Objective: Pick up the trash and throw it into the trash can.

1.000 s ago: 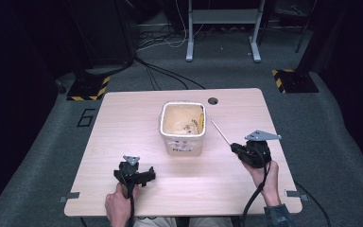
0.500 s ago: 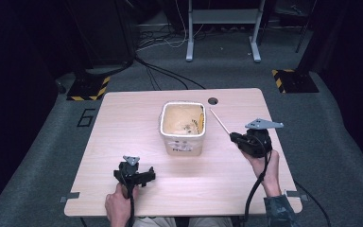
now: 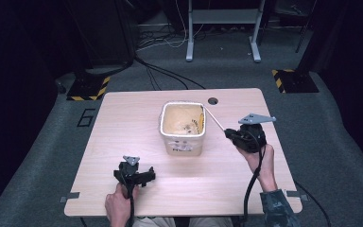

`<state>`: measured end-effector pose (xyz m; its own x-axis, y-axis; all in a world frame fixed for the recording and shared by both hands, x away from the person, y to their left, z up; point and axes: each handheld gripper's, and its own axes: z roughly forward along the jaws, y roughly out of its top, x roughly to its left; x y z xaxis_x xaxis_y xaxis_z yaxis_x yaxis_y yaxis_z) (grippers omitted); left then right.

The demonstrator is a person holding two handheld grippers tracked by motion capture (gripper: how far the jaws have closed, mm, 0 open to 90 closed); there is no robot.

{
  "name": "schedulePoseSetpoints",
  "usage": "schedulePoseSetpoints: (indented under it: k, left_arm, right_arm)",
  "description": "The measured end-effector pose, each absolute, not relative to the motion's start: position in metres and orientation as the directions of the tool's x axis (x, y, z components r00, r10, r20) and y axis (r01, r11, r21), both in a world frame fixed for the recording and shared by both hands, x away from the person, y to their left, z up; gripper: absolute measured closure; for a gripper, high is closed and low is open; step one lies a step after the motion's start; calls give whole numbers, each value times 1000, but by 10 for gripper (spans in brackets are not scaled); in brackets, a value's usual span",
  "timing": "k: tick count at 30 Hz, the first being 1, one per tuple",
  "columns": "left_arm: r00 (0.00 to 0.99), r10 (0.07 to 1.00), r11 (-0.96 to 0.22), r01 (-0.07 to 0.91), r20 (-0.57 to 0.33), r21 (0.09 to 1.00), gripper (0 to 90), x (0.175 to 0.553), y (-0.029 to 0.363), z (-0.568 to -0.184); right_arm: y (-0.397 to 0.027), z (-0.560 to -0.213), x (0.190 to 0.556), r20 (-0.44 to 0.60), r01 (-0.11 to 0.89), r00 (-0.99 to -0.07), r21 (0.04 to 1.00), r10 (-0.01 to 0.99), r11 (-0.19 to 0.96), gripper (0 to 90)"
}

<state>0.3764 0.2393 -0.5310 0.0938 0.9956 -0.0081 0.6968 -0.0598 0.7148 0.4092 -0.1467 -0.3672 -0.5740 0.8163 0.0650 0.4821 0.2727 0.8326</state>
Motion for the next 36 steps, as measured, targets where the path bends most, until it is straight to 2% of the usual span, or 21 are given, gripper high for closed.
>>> schedulePoseSetpoints:
  k: [12, 36]
  left_arm:
    - [93, 996, -59, 696, -8, 715, 1, 377, 239, -531]
    - [101, 995, -67, 696, -5, 715, 1, 376, 240, -531]
  right_arm:
    - [-125, -352, 419, 31, 455, -609, 832, 792, 317, 853]
    - [-85, -348, 444, -14, 431, -655, 815, 755, 389, 853]
